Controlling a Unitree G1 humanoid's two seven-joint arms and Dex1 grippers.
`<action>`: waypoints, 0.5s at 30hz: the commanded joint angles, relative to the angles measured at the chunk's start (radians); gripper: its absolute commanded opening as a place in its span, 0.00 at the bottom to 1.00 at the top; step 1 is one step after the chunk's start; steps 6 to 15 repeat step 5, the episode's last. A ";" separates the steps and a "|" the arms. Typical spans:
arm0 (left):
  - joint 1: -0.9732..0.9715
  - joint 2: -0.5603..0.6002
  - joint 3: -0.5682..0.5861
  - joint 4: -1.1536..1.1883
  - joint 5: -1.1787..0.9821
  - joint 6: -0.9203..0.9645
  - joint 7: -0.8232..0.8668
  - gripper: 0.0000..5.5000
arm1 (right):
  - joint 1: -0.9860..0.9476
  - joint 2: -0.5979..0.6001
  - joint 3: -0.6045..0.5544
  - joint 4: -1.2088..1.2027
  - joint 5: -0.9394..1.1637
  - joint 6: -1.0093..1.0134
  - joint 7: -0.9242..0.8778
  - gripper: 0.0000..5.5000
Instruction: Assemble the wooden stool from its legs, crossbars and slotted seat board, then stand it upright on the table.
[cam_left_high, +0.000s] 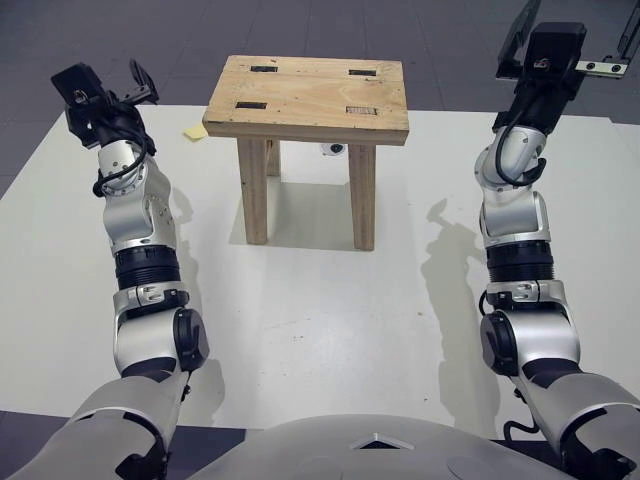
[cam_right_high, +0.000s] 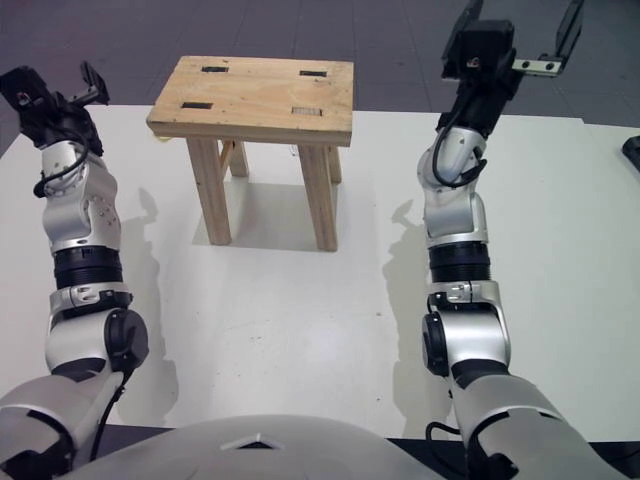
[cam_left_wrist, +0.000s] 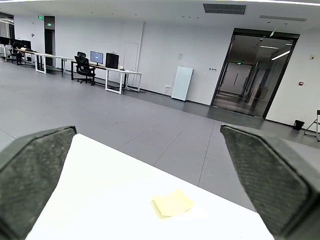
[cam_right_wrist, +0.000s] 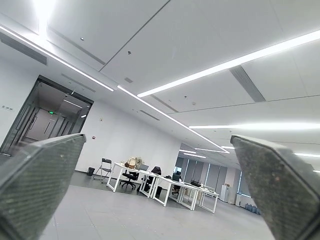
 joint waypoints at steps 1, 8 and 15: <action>-0.008 -0.022 -0.004 0.003 0.008 -0.011 0.014 0.98 | -0.030 -0.026 -0.012 0.029 0.013 -0.012 0.017 0.98; -0.002 -0.021 -0.001 -0.002 0.009 -0.011 0.016 0.98 | -0.034 -0.038 -0.012 0.044 0.017 -0.026 0.022 0.98; -0.002 -0.021 -0.001 -0.002 0.009 -0.011 0.016 0.98 | -0.034 -0.038 -0.012 0.044 0.017 -0.026 0.022 0.98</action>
